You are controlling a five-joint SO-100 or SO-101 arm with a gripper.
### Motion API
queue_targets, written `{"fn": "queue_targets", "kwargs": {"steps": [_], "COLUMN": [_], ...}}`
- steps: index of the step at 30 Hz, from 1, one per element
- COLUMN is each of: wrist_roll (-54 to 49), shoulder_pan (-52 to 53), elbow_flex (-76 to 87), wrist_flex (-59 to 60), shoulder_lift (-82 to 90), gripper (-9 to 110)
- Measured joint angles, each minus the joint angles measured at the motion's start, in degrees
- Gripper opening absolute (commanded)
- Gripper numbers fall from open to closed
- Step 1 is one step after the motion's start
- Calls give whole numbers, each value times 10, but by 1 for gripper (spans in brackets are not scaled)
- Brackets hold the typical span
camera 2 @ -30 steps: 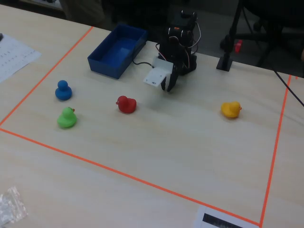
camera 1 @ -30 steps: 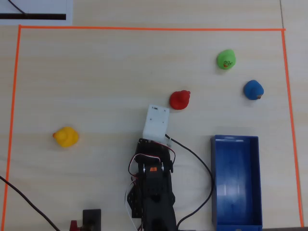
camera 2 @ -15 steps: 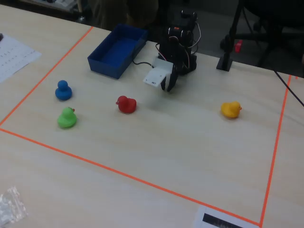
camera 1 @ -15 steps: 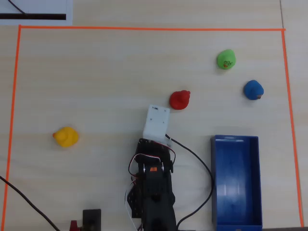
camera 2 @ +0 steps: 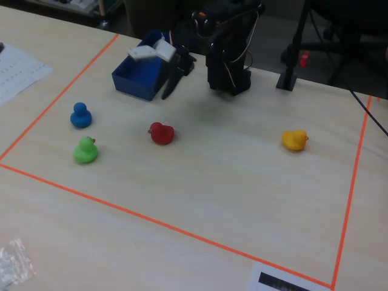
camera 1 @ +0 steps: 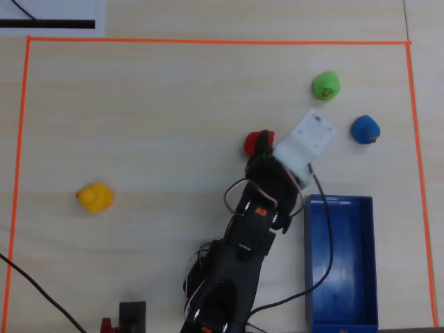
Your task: Grasp blue duck and put it into box.
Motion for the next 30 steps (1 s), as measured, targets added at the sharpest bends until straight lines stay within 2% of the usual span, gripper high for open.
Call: {"fn": "queue_targets", "kwargs": {"steps": [6,11,16,30], "wrist_roll": [1,-4,-18,-49], "shoulder_pan": [144,221,258,266], "elbow_flex": [-236,-357,-374,-385], "wrist_flex": [-113,-218,-305,-456], "shoulder_lift": [-229,-380,-482,-658], "gripper": [39,40,41,41]}}
